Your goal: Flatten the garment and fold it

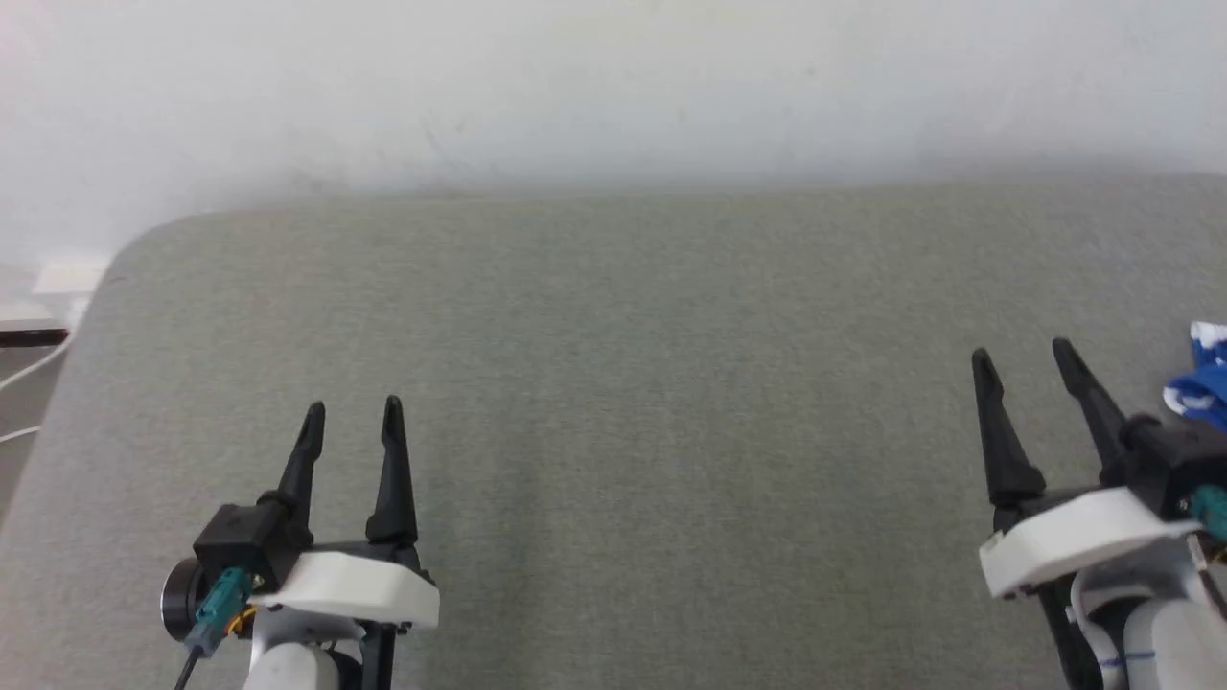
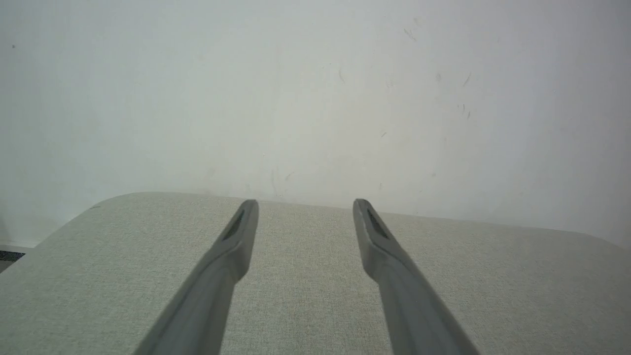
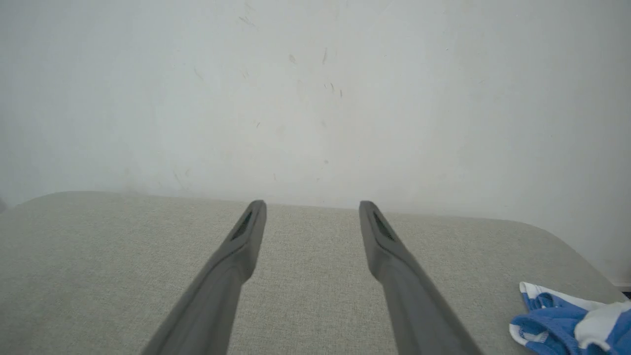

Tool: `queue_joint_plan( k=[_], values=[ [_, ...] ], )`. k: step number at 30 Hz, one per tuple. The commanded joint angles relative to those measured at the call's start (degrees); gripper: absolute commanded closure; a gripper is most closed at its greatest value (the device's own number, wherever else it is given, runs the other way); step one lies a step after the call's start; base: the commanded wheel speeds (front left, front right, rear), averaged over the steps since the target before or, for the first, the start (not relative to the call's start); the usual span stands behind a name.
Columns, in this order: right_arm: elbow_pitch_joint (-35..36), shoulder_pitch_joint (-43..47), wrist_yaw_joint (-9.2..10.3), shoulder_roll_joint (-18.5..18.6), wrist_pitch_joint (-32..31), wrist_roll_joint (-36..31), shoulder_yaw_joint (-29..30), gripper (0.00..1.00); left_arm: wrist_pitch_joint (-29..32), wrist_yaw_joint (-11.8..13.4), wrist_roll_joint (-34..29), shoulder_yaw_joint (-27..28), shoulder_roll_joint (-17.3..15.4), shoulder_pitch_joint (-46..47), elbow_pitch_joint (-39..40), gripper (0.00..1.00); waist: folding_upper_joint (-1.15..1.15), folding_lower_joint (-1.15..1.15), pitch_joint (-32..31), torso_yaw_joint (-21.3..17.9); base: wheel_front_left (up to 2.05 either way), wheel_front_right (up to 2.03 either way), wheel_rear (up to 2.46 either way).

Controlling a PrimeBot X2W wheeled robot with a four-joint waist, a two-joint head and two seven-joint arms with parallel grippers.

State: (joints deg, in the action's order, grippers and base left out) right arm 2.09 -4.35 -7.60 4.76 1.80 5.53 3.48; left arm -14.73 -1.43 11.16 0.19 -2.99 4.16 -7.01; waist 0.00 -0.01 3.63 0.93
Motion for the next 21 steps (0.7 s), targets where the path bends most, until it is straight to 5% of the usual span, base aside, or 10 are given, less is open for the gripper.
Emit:
queue_joint_plan(
  k=[1, 21],
  values=[
    [0.2, 1.1, 0.11, -0.5, 0.6, 0.1, 0.2, 0.00, -0.3, -0.4, 0.4, 0.0, 0.1, -0.7, -0.3, 0.00, 0.00, 0.01, -2.4, 2.5, 0.00, 0.00, 0.00],
    [-6.1, 6.0, 0.11, -1.9, 5.9, 0.0, 0.0, 0.00, -0.3, -0.6, 1.8, -1.7, 0.1, -3.8, -1.7, 0.00, 0.00, 0.01, -3.8, 4.8, 0.00, 0.00, 0.00]
  ],
)
